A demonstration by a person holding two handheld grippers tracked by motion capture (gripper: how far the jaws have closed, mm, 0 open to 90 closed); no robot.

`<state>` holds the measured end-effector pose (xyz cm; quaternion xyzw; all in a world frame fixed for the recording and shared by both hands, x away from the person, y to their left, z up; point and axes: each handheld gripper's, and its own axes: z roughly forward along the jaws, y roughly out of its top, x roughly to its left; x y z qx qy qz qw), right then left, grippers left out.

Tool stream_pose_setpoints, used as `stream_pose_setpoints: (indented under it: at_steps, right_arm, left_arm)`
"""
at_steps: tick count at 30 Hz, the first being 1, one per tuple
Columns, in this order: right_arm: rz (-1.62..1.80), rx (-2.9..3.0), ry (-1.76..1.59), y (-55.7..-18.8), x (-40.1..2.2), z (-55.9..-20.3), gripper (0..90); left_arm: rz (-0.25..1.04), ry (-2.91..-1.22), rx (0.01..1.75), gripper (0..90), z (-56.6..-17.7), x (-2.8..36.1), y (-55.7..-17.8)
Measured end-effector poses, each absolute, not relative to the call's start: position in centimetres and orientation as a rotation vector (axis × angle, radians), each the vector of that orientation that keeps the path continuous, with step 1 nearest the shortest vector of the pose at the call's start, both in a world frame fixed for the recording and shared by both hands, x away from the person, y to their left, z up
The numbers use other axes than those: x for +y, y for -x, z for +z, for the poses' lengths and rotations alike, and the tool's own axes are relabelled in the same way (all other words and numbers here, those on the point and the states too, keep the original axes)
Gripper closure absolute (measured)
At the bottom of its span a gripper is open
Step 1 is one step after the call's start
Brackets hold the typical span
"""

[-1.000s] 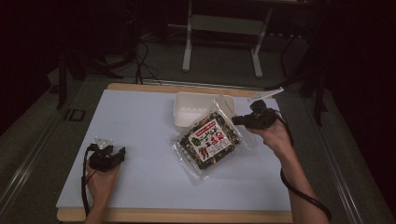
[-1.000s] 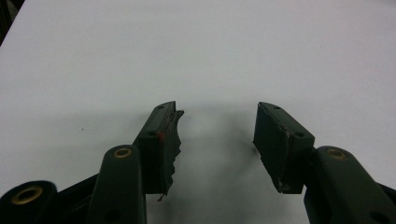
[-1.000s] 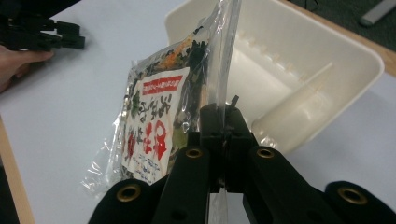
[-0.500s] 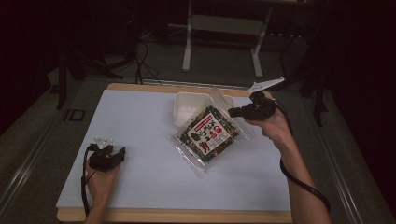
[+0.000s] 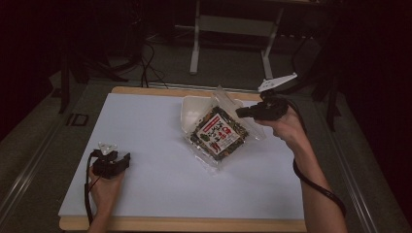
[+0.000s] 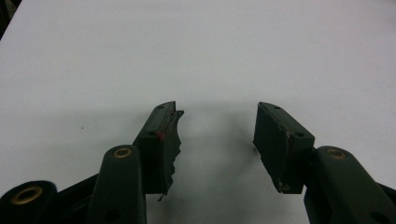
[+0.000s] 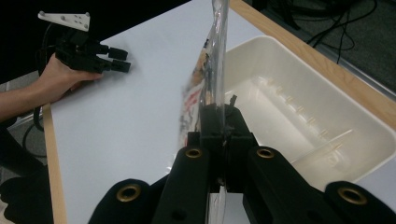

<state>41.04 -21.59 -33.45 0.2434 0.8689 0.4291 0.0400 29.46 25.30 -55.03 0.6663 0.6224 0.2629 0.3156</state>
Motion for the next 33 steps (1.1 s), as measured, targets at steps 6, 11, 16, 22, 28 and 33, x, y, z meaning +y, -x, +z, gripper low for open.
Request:
stream_pose_setpoints:
  at_steps: [6,11,16,22,28,33]
  right_arm:
    - [1.314,2.651,-0.706,-40.9,-21.7,-32.3,89.6]
    - [1.309,2.633,-0.695,-40.8,-21.7,-31.3,89.6]
    - [1.317,2.616,-0.687,-40.8,-21.8,-30.6,89.6]
    - [1.291,2.6,-0.686,-41.0,-21.7,-29.7,89.6]
    - [1.272,2.588,-0.681,-41.4,-21.4,-28.7,89.6]
    - [1.249,2.58,-0.675,-41.6,-21.2,-28.0,89.6]
  left_arm:
    - [0.693,-1.758,1.64,49.7,-55.0,25.3,-29.4]
    - [0.694,-1.755,1.642,49.7,-55.0,25.3,-29.4]
    - [0.694,-1.756,1.641,49.7,-55.0,25.3,-29.4]
    - [0.693,-1.755,1.641,49.7,-55.0,25.3,-29.4]
    - [0.694,-1.753,1.642,49.7,-55.0,25.3,-29.4]
    - [0.694,-1.75,1.643,49.7,-55.0,25.3,-29.4]
